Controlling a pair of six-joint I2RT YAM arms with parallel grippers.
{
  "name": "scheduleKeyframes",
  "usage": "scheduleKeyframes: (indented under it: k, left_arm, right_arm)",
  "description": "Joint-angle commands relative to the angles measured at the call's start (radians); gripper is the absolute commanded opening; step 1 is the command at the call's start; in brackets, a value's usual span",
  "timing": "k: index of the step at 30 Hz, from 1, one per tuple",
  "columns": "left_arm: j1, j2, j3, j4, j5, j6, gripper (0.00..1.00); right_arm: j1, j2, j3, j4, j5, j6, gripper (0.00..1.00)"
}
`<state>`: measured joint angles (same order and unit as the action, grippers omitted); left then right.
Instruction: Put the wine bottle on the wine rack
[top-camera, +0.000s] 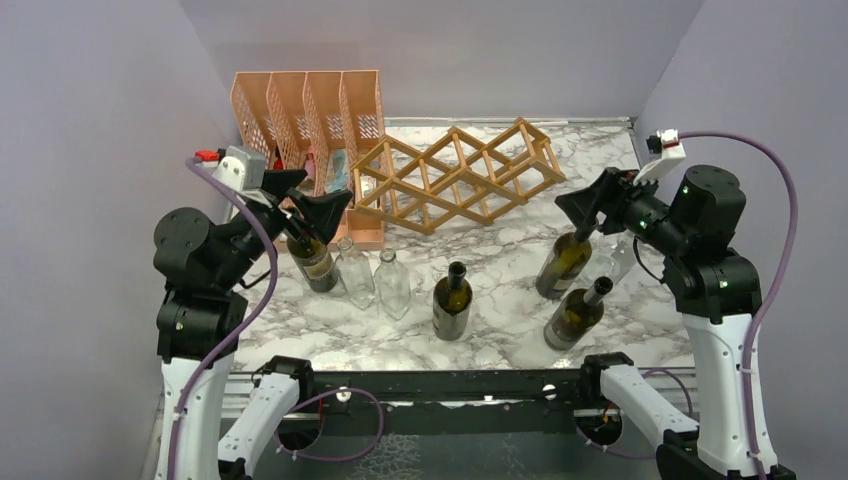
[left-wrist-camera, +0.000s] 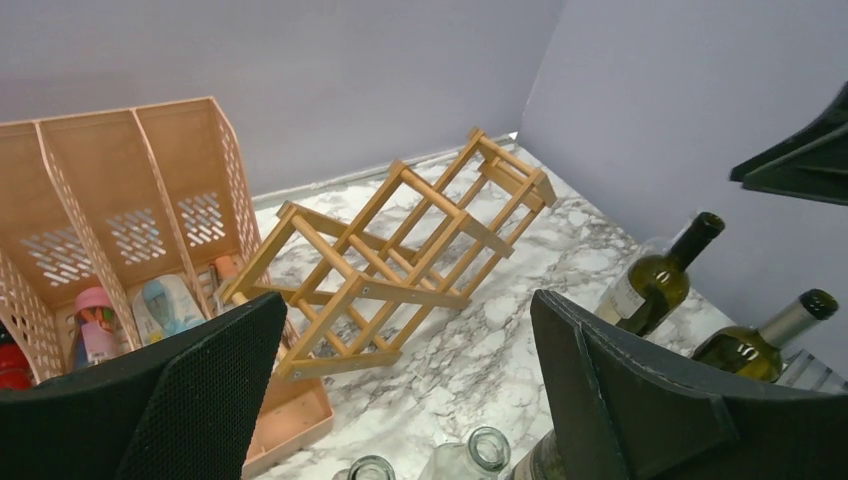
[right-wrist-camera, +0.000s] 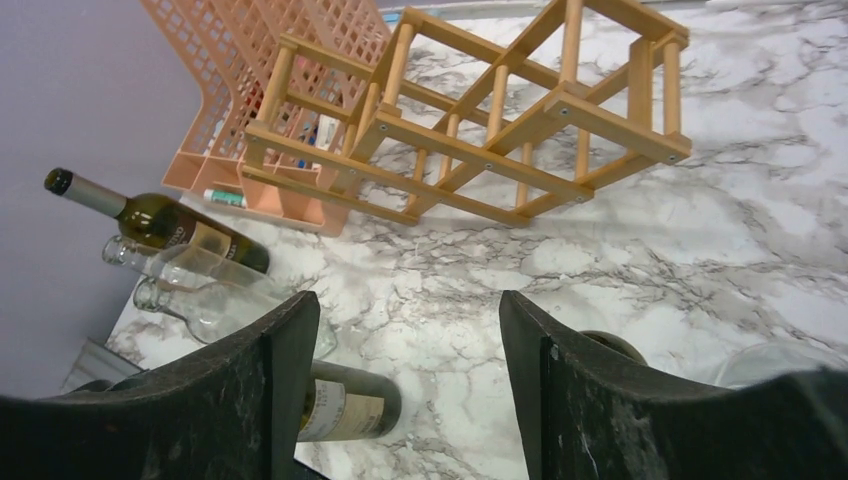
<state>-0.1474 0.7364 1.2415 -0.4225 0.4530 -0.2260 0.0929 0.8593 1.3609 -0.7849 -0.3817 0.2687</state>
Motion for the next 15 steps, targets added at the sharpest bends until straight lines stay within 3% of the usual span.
scheduleKeyframes:
  k: [1,8,15]
  left_arm:
    - [0.009,-0.052,-0.021,0.014,0.055,-0.045,0.99]
    - [0.011,-0.051,-0.032,0.037,0.134,-0.056,0.99]
    - [0.012,-0.009,-0.055,0.131,0.195,-0.072,0.99]
  right_arm:
    - [0.010,0.007,-0.028,0.065,-0.116,-0.008,0.71]
    - [0.044,0.026,-0.053,0.087,-0.223,-0.104,0.71]
    - [0.128,0.068,-0.019,0.102,-0.497,-0.215,0.69]
